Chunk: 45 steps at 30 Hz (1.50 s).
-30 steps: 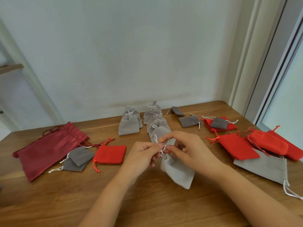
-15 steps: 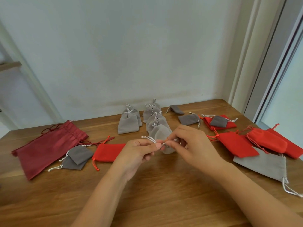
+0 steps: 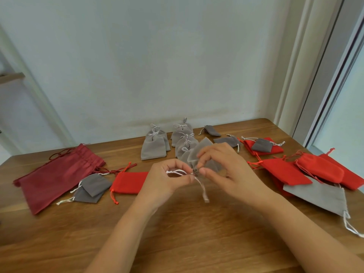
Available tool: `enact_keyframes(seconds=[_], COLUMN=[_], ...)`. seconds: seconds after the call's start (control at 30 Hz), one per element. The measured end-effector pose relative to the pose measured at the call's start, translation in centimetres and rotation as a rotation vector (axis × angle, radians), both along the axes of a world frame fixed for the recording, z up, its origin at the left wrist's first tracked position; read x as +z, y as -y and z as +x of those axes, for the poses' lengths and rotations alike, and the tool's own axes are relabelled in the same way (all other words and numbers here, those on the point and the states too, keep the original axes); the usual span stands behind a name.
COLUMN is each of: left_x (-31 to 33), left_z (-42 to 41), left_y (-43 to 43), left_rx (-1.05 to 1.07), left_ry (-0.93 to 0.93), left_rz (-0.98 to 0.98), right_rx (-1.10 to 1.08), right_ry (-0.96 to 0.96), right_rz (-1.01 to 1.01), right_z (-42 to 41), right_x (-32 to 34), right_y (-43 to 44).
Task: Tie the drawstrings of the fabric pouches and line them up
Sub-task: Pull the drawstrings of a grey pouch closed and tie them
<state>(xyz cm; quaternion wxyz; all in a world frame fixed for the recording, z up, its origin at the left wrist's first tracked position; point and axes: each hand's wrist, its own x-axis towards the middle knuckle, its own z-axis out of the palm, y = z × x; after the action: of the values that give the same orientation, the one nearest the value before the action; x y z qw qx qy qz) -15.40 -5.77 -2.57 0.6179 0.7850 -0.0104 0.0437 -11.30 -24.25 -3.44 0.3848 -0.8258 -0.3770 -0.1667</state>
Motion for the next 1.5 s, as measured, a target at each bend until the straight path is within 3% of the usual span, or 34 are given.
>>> enact_keyframes(seconds=[0.23, 0.43, 0.83, 1.03, 1.27, 1.37, 1.5], left_x=[-0.5, -1.7, -2.1, -2.2, -2.1, -2.0, -1.8], left_z=[0.0, 0.3, 0.6, 0.6, 0.2, 0.0, -0.2], left_y=[0.2, 0.7, 1.0, 1.0, 1.3, 1.3, 1.5], left_rx=[-0.067, 0.072, 0.11, 0.117, 0.001, -0.024, -0.048], left_ry=[0.114, 0.169, 0.275, 0.284, 0.386, 0.416, 0.437], left_rz=[0.117, 0.219, 0.367, 0.309, 0.368, 0.367, 0.375], right_rx=[0.044, 0.071, 0.005, -0.208, 0.031, 0.018, 0.037], right_ry=[-0.165, -0.283, -0.288, -0.281, -0.435, -0.41, -0.43], right_rz=[-0.099, -0.016, 0.01, 0.196, 0.203, 0.123, 0.166], right_z=[0.2, 0.1, 0.8, 1.5, 0.6, 0.7, 0.8], right_x=[-0.7, -1.0, -1.5, 0.5, 0.0, -0.4, -0.5], right_y=[0.0, -0.5, -0.2, 2.3, 1.2, 1.0, 1.1])
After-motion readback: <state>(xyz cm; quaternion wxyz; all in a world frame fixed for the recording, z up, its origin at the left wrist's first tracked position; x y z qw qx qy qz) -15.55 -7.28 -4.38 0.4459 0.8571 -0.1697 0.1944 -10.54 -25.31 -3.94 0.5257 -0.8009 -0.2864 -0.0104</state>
